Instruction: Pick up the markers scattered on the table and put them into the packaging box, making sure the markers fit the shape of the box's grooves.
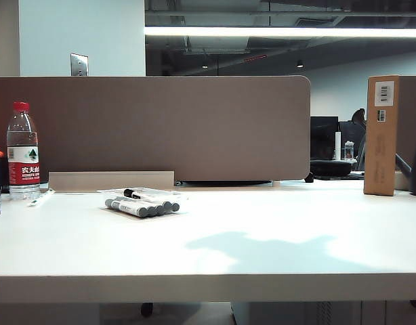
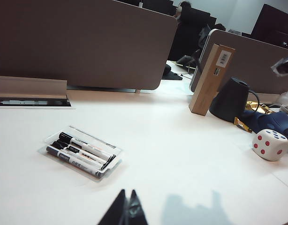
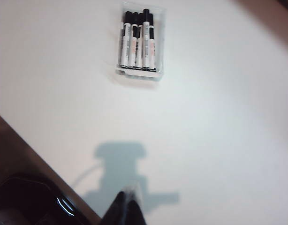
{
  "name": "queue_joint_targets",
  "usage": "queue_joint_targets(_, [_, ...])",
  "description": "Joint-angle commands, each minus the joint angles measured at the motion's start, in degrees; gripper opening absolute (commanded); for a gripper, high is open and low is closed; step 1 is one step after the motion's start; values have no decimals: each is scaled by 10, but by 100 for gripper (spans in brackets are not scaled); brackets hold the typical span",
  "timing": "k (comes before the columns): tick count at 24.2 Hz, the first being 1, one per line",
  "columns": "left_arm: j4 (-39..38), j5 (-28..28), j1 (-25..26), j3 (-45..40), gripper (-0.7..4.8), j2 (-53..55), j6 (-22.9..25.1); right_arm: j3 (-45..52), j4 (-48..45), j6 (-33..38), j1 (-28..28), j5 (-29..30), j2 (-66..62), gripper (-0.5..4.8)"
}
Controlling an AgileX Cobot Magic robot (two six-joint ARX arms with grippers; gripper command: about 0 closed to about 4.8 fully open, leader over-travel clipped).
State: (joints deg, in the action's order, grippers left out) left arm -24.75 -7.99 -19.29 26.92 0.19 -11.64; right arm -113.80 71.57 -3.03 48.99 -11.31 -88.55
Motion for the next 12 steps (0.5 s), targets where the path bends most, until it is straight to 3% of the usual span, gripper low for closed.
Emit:
queue_joint_targets(1, [0,-2,0,0,1,0,-2,0,-17,2,-1,-6,1,-5])
queue_joint_targets(8, [0,-2,0,0,1,0,3,0,-20,2,0,-5,-5,-5])
queue_joint_targets(11, [-1,50,1,0,1,0,94,0,-20,2,0,-5,-5,-5])
queue_joint_targets(12, [-4,63,1,0,1,0,97,0,-20,2,0,-5,-5,-5])
